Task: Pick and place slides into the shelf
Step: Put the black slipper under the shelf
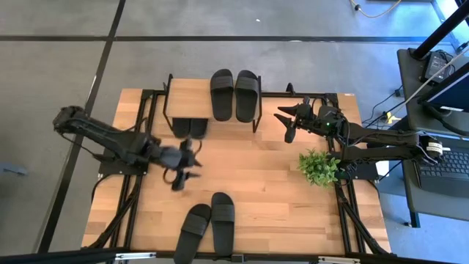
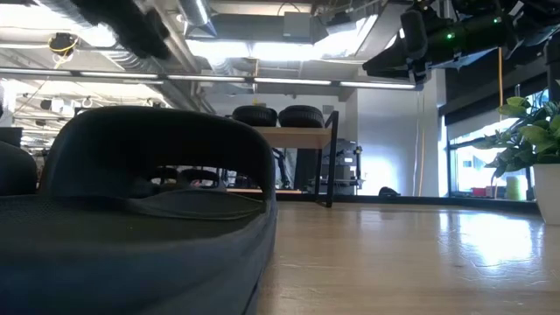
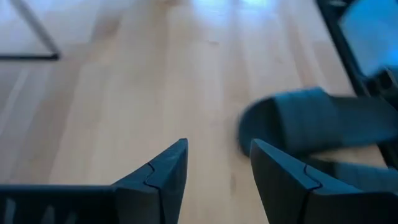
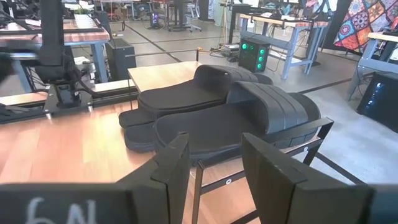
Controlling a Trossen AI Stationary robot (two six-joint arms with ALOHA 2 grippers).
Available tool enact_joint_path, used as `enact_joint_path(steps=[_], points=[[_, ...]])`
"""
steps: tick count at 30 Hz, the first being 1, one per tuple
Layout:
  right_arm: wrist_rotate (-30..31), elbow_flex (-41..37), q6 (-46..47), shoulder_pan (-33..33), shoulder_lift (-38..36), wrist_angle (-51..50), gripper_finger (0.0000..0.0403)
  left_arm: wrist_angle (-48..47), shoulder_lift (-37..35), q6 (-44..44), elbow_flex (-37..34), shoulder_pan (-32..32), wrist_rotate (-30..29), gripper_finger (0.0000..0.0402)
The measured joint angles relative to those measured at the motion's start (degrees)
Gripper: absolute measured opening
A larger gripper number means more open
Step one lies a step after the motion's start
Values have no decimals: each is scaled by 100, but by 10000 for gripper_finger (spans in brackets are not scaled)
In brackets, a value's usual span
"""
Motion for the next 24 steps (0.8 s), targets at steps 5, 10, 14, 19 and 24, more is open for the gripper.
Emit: enact_joint_path(steps=[5,10,14,19,24], points=[[-5,0,-6,0,0,-18,145,-21,200,-172,0,-1222,-726,167],[-9,0,-6,0,0,-67,145,30,609,-1161,0,-2099,-1307,167],[-13,0,-6,0,0,-154,145,56,1147,-1629,362,-2505,-1309,167],[-15,0,-8,0,0,-188,145,-973,2071,-1698,1512,-2656,-1314,167],[-15,0,-11,0,0,-200,145,-2343,2999,-2186,2665,-2797,-1207,167]])
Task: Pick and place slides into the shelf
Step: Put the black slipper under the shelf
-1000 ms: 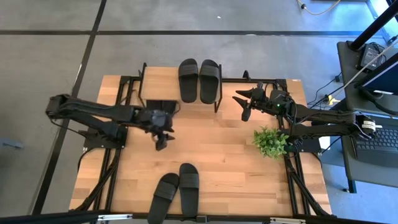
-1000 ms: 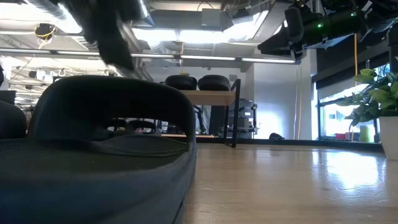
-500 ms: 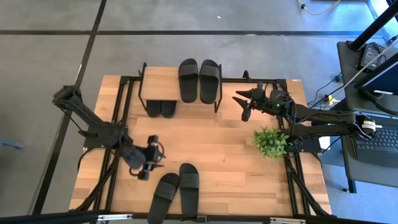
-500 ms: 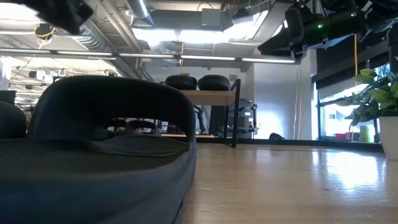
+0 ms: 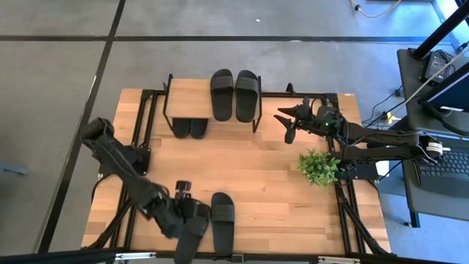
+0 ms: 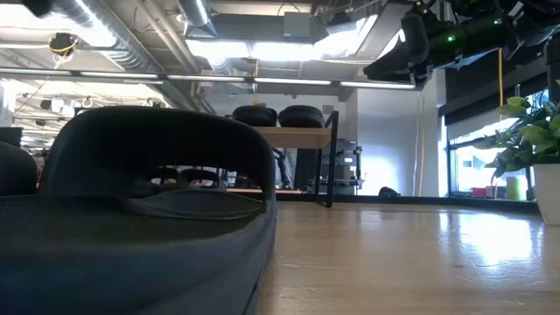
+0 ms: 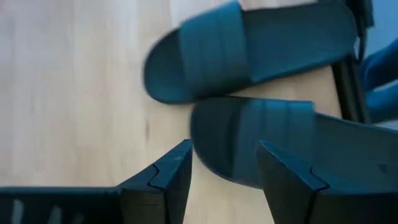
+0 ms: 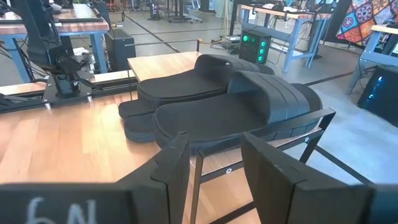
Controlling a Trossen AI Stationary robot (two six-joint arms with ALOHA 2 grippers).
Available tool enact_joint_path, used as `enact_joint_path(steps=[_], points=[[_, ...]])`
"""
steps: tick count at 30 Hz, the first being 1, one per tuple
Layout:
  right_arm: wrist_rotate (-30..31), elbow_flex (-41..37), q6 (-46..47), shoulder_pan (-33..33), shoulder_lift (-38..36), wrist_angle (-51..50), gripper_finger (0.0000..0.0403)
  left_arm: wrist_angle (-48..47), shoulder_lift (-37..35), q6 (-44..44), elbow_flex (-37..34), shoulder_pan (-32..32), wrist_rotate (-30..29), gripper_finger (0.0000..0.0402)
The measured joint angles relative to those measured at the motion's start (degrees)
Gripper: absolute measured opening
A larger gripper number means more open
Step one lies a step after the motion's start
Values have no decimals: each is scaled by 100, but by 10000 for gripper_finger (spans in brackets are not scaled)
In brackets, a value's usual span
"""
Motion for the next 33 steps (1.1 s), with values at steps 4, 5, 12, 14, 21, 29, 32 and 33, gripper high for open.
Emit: enact_joint_path(steps=[4,5,12,14,21,29,32,33], points=[[0,0,-2,0,2,-34,145,-516,646,-246,731,-234,108,167],[0,0,-14,0,1,-41,145,-585,796,-321,878,-296,110,167],[2,-2,-184,-19,2,-263,145,-672,1764,-826,1616,-626,265,167],[0,-2,-205,-18,2,-271,145,-768,2026,-922,1727,-645,426,167],[17,-2,-454,-20,2,-271,145,-1160,2678,-1477,1921,-634,702,167],[32,-2,-444,-17,2,-271,145,-2152,2766,-1873,2028,-557,442,167],[33,-2,-450,-17,2,-271,145,-2518,2767,-1883,2026,-520,233,167],[31,-2,-446,-17,2,-271,145,-2623,2767,-1884,2025,-498,150,167]])
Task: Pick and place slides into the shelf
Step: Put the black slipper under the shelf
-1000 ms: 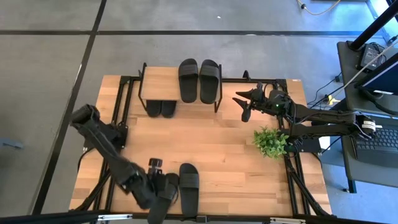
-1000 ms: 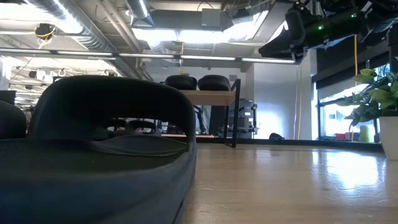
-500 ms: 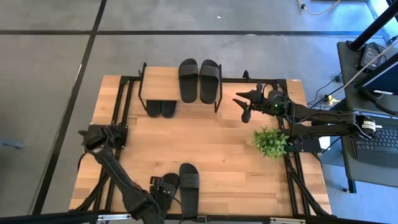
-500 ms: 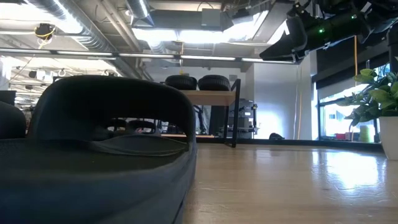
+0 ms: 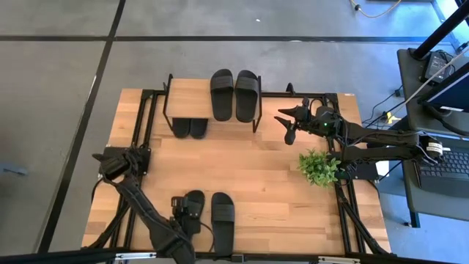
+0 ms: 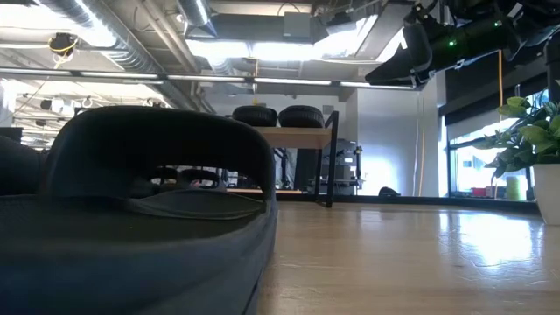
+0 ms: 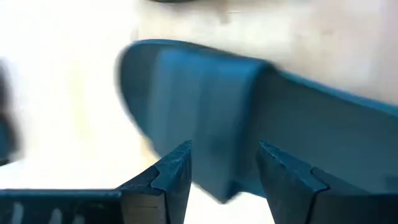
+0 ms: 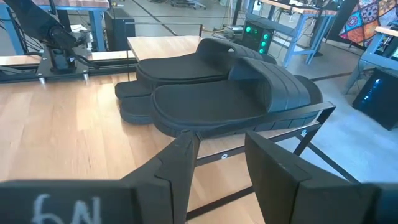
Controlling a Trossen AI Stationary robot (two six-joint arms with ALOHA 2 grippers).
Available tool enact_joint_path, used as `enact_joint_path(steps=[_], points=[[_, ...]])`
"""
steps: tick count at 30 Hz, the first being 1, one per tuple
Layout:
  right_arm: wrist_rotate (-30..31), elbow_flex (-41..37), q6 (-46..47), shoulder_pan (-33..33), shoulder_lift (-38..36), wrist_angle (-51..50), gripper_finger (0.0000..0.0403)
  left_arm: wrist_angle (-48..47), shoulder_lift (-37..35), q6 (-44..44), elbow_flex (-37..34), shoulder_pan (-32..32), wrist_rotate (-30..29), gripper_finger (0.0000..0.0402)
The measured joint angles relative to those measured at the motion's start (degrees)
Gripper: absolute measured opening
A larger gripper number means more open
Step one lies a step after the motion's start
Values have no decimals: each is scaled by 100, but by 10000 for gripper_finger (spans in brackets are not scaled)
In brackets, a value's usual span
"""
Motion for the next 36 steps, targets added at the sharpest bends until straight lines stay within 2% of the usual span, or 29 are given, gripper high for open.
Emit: enact_joint_path(steps=[5,19,36], points=[[0,0,8,2,0,1,145,-466,0,-2,-60,174,-332,167],[-2,0,-2,2,0,-48,145,129,2,-94,-313,268,-289,167],[-11,0,118,2,0,-385,145,51,0,-87,-312,354,-365,167]])
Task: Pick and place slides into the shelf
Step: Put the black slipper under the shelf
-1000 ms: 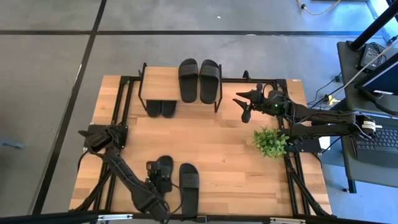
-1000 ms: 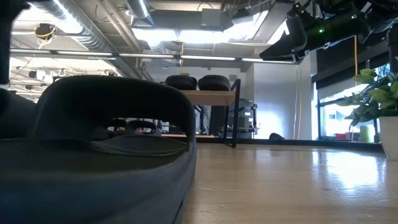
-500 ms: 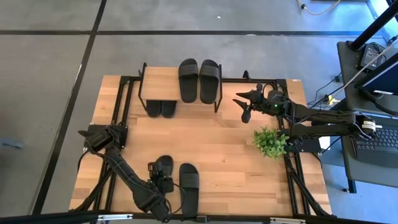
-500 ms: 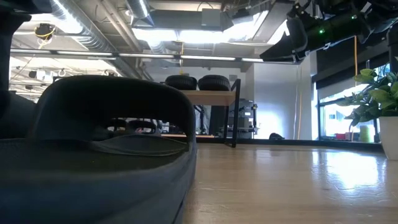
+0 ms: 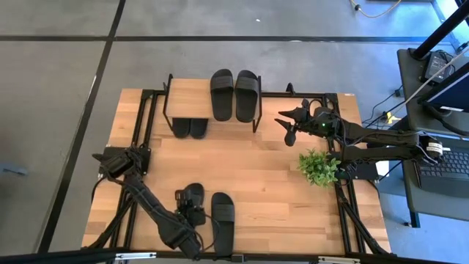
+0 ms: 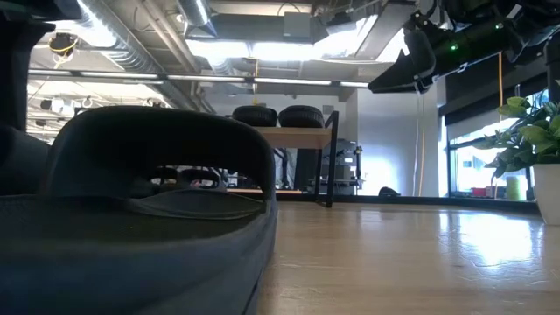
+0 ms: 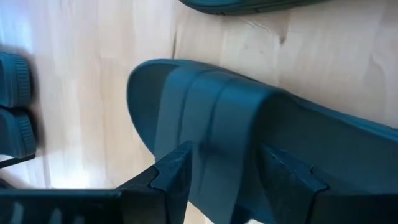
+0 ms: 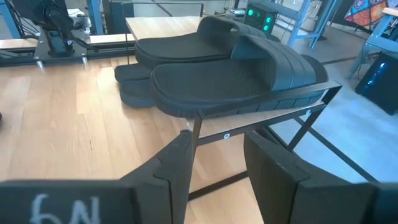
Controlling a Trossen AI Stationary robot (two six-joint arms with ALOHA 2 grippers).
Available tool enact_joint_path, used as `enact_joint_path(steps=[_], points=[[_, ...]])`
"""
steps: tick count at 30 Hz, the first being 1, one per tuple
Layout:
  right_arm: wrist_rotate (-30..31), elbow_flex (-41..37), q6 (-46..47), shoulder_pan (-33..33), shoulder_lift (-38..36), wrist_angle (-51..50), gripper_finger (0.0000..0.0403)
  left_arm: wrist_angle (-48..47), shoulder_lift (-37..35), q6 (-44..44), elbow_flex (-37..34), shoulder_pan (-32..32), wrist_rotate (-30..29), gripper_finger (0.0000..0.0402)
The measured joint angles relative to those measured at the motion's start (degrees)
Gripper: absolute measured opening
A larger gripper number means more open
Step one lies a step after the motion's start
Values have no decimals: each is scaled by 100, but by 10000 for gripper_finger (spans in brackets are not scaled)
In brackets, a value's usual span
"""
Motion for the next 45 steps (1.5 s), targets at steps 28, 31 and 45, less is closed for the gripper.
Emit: enact_joint_path(steps=[28,31,45], points=[[4,0,-122,0,0,-2,145,119,-4,4,-345,244,105,11],[7,0,-121,0,0,-2,145,-174,-7,7,-273,315,206,8],[9,0,-122,0,0,33,145,-1375,-125,752,175,826,-407,3]])
